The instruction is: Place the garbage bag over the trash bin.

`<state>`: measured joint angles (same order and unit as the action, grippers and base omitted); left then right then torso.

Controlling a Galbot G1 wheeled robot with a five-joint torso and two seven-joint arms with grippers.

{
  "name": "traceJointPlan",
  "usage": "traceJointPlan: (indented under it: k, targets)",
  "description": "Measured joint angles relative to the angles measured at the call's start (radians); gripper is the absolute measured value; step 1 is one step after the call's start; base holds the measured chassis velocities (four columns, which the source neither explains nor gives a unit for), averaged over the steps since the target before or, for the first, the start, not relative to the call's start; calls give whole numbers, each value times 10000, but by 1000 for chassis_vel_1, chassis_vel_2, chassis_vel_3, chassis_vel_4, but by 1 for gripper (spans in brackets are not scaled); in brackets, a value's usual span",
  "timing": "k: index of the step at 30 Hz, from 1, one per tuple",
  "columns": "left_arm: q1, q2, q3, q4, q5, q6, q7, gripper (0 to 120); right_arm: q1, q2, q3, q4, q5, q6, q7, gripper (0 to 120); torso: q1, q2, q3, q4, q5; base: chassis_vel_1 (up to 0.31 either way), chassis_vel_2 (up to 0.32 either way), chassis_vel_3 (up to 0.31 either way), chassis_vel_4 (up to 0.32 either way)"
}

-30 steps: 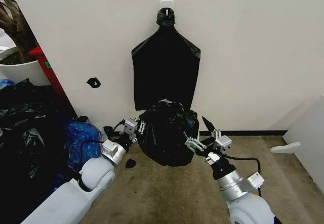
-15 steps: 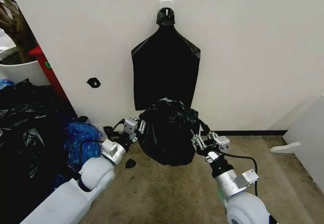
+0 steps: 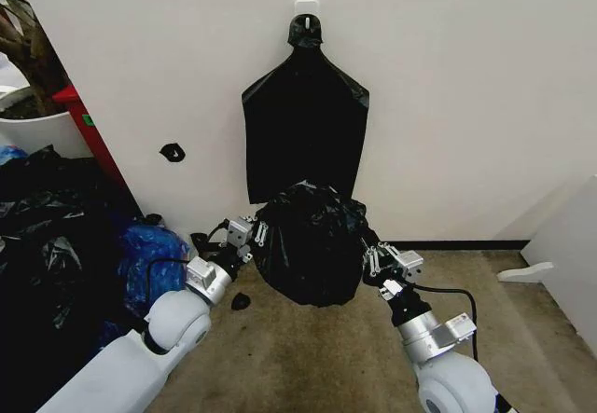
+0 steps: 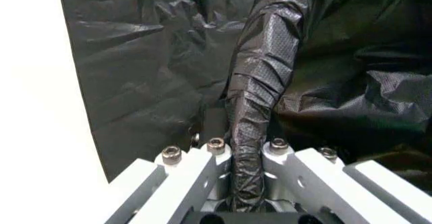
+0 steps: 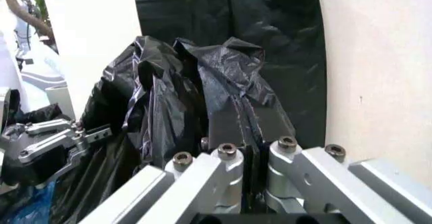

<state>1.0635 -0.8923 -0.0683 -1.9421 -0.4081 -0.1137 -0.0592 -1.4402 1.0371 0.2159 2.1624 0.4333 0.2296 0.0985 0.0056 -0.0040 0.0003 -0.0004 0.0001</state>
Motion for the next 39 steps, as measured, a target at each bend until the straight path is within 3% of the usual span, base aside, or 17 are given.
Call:
traceJointPlan:
  k: [10, 16, 22, 26, 29, 32, 35, 39]
  targets:
    - [81, 44, -4, -12, 36, 0, 51, 1, 407, -67, 653, -238, 319, -2, 140, 0, 0, 0, 0, 0, 0, 0, 0, 0, 0]
    - [199, 88, -43, -132, -186, -39, 206, 1, 735, -266, 881, -1279, 463, 177, -159, 0, 0, 0, 0, 0, 1, 0, 0, 0, 0]
    - [341, 165, -84, -427, -654, -23, 396, 1, 1392, -185, 957, -2986, 274, 1186, -1495, 0, 0, 0, 0, 0, 2, 0, 0, 0, 0]
    - [341, 212, -161, -440, -583, -19, 366, 1, 1607, -92, 1059, -3437, 155, 1628, -1756, 0, 0, 0, 0, 0, 3, 0, 0, 0, 0]
    - [309, 216, -200, -340, -429, -19, 306, 1, 1481, -128, 1069, -2986, 690, 1391, -1583, 0, 0, 0, 0, -1, 3, 0, 0, 0, 0]
    - [302, 210, -214, -218, -289, -41, 260, 1, 1208, -293, 1082, -2123, 2242, 852, -1474, 0, 0, 0, 0, 0, 1, 0, 0, 0, 0]
    - [302, 176, -211, -184, -248, -56, 234, 1, 977, -376, 1061, -1080, 4728, 177, -1305, 14, 0, 0, 0, -2, 1, 0, 0, 0, 0]
    - [296, 158, -199, -181, -244, -56, 214, 1, 901, -317, 971, -322, 6058, -211, -1030, 25, 0, 0, -1, 0, 0, 0, 0, 0, 0]
